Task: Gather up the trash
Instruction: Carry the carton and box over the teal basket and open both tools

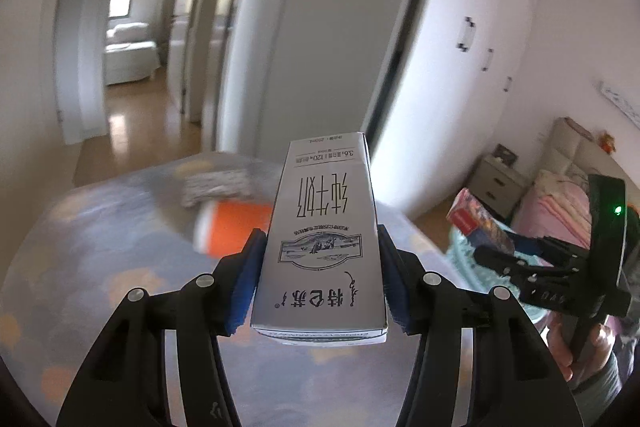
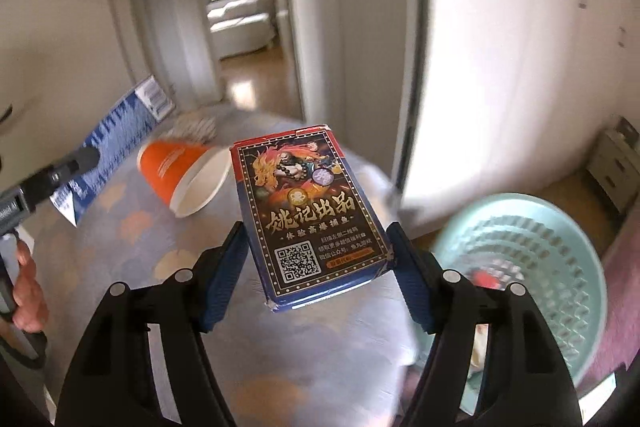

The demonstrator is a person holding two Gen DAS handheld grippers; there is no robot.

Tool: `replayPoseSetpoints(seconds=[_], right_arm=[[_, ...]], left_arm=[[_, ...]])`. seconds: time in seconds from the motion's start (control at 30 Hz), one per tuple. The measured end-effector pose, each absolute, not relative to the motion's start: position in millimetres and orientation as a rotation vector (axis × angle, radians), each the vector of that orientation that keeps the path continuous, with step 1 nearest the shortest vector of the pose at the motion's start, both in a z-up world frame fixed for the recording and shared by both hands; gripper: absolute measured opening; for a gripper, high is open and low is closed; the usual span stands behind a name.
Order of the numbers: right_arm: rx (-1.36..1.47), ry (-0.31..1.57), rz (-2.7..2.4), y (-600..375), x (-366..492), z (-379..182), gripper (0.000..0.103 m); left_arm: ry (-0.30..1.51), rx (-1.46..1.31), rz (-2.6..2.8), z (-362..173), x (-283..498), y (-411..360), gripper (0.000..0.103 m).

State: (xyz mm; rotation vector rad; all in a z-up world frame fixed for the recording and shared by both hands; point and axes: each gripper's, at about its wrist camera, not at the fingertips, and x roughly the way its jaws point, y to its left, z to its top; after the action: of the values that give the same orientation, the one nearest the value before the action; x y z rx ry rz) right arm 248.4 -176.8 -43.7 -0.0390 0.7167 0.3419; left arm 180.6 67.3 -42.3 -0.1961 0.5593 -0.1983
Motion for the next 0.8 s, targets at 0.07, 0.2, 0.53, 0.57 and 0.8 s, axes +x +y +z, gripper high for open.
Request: replayPoseSetpoints(seconds=[0.07, 0.2, 0.53, 0.57, 0.8], right_arm=[[-0.017, 0.693, 0.288, -199, 242, -33, 0.066], [0.057, 0.654, 0.19, -248, 229, -15, 0.066], [0.257, 0.706, -0.049, -361, 231, -26, 0.066], [0.269, 0.717, -0.058, -370, 230, -28, 0.066], [0.306, 0.793, -0.102, -399, 237, -55, 0.066]], left_arm=[[0.554, -0.187, -0.236, -36, 183, 46, 0.053], [0.54, -0.151, -0.314, -24, 189, -1, 0.053], [0.623, -0.106, -0.501, -35, 226, -121, 0.053], [0.642, -0.106, -0.51, -40, 232, -128, 0.053], [0.824, -0.107, -0.558, -93, 273, -178, 0.053]])
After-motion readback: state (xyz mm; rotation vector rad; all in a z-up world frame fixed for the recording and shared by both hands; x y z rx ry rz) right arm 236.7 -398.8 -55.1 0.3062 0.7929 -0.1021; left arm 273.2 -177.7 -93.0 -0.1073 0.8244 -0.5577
